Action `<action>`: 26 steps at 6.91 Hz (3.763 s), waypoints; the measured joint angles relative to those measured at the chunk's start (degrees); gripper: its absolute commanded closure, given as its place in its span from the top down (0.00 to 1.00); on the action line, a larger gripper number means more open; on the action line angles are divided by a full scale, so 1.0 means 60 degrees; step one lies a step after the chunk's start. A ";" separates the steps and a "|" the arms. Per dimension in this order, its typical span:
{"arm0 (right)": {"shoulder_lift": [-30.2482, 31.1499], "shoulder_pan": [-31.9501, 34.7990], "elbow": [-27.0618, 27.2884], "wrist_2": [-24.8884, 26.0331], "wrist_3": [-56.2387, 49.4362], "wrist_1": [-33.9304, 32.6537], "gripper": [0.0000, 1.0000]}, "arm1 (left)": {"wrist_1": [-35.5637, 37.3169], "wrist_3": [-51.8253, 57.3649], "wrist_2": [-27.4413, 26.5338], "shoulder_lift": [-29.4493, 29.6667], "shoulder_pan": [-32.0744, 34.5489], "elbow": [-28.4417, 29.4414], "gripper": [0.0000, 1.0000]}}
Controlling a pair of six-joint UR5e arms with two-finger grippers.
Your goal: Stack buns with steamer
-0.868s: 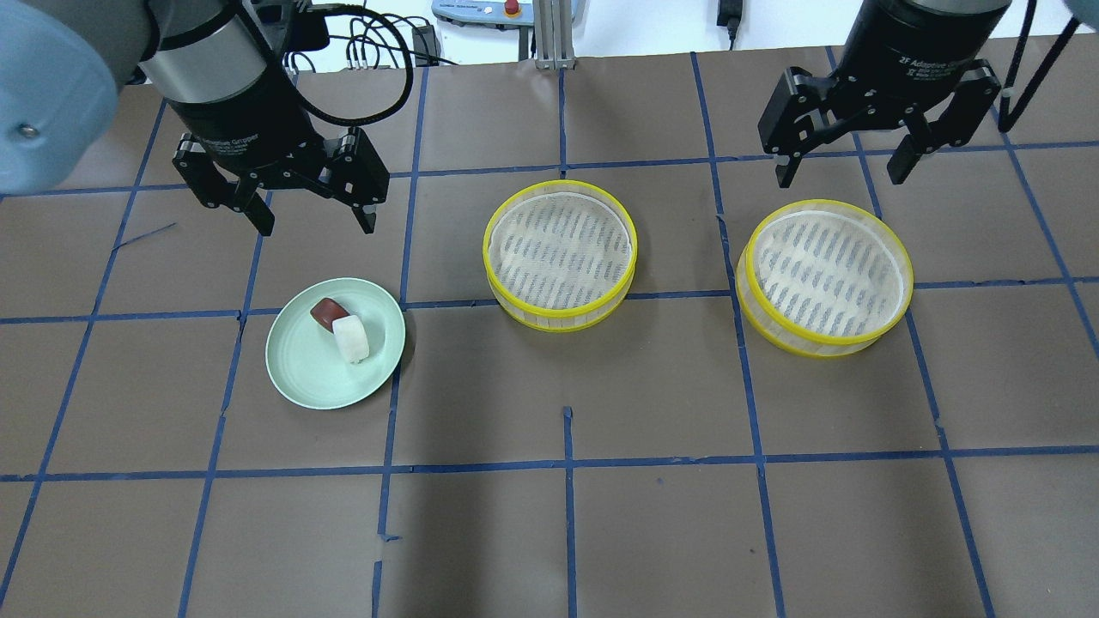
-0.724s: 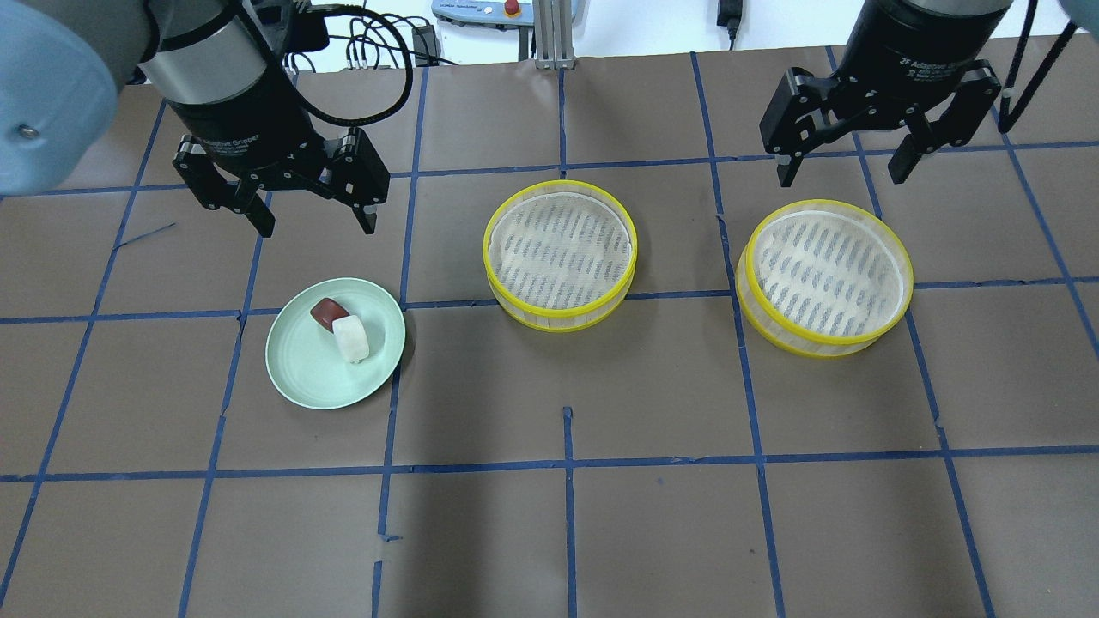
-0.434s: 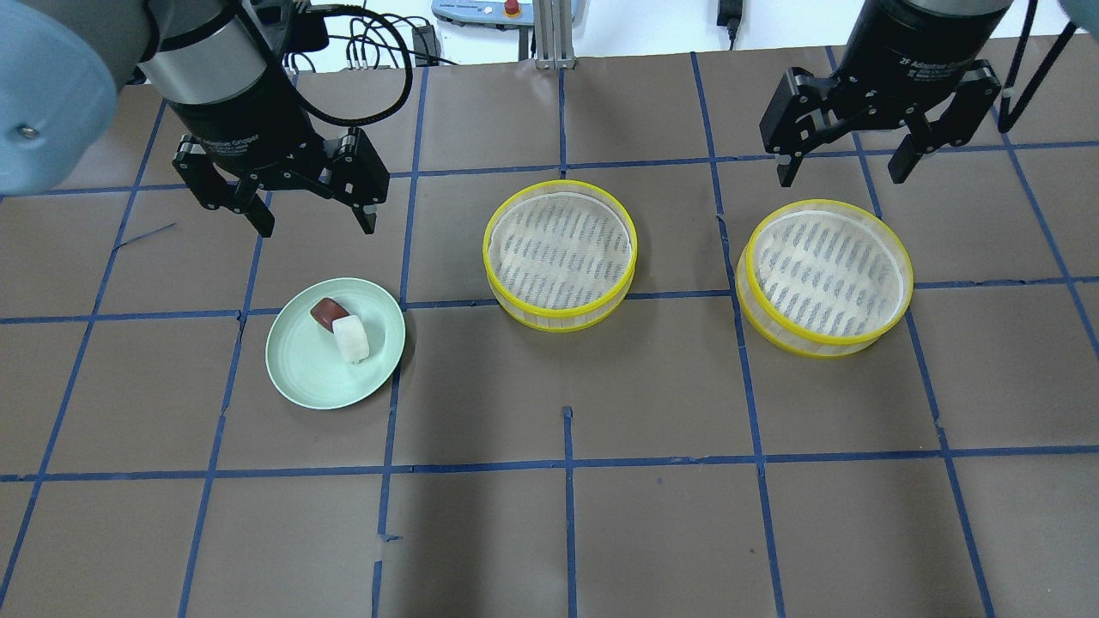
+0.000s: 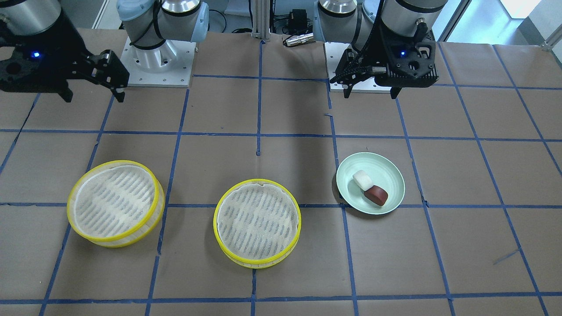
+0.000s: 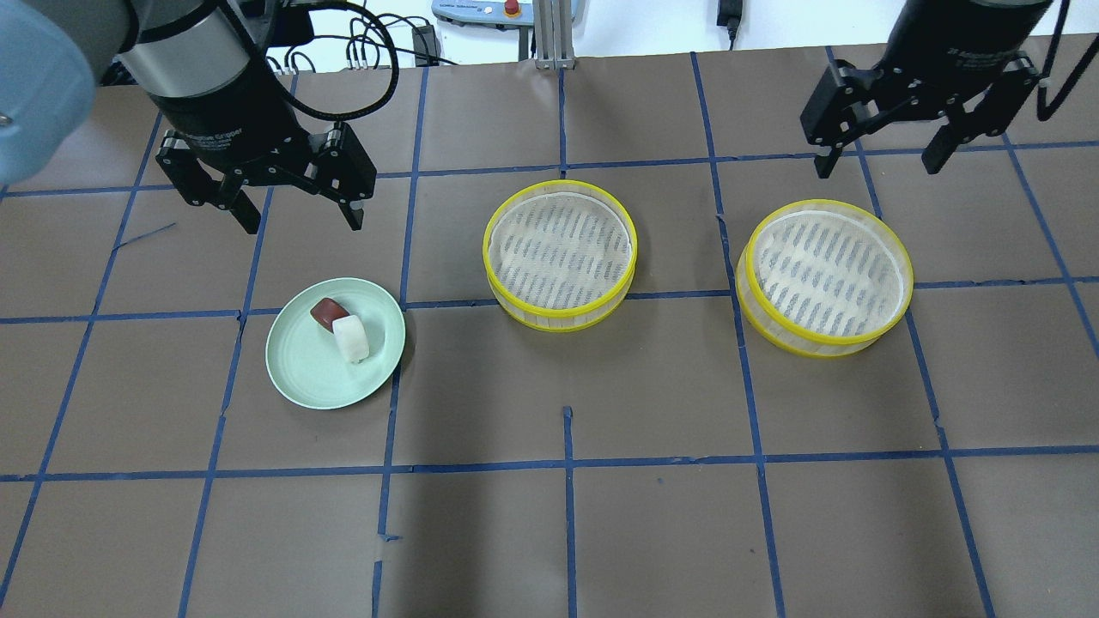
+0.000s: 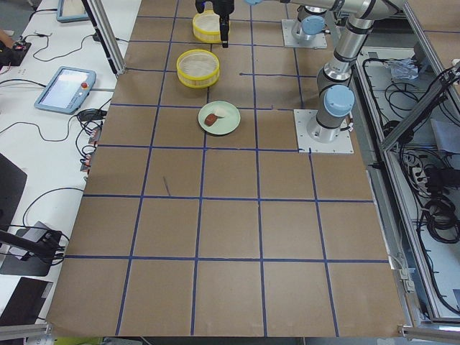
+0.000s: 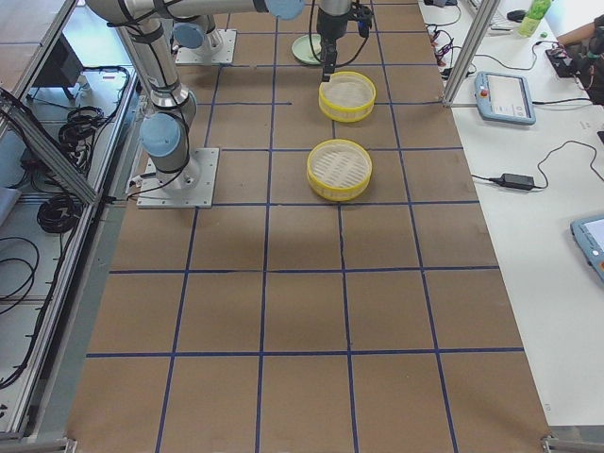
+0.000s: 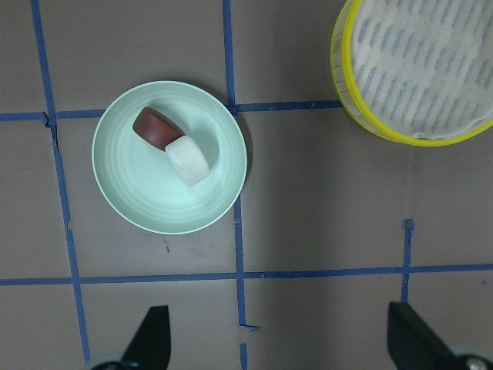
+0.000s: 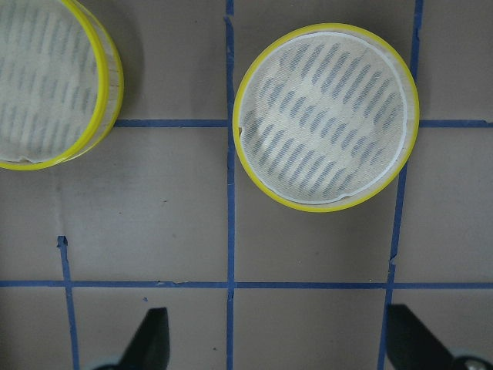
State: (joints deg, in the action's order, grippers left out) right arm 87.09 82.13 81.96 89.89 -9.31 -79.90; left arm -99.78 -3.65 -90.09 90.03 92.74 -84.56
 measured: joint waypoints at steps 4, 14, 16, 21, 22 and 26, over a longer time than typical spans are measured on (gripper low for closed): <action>-0.1839 -0.1702 0.0698 0.0055 -0.1777 -0.2437 1.00 | -0.0378 0.0108 0.0415 -0.0124 -0.0333 -0.0173 1.00; -0.2924 -0.2600 0.4210 0.0630 -0.2084 -0.7144 0.46 | 0.5351 0.1460 -0.0225 0.3107 -0.1386 -0.3992 0.24; -0.2938 -0.2620 0.4190 0.0622 -0.2090 -0.7128 0.30 | 0.5341 0.1451 -0.0212 0.3141 -0.1388 -0.3913 0.05; -0.2894 -0.2629 0.3945 0.0714 -0.1985 -0.7015 0.06 | 0.4455 -0.0816 0.1094 0.3034 -0.0517 -0.2010 0.07; -0.2873 -0.2627 0.3831 0.0718 -0.1980 -0.6978 0.06 | 0.4592 -0.1661 0.1900 0.3280 -0.0260 -0.1716 0.21; -0.2461 -0.2521 0.3225 0.0599 -0.1934 -0.6333 0.07 | 0.7546 -0.5061 0.3515 0.4352 0.1161 -0.1522 1.00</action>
State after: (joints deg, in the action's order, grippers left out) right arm 72.32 67.00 101.31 93.49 -20.91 -117.89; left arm -54.50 -34.01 -68.99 116.14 99.71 -93.70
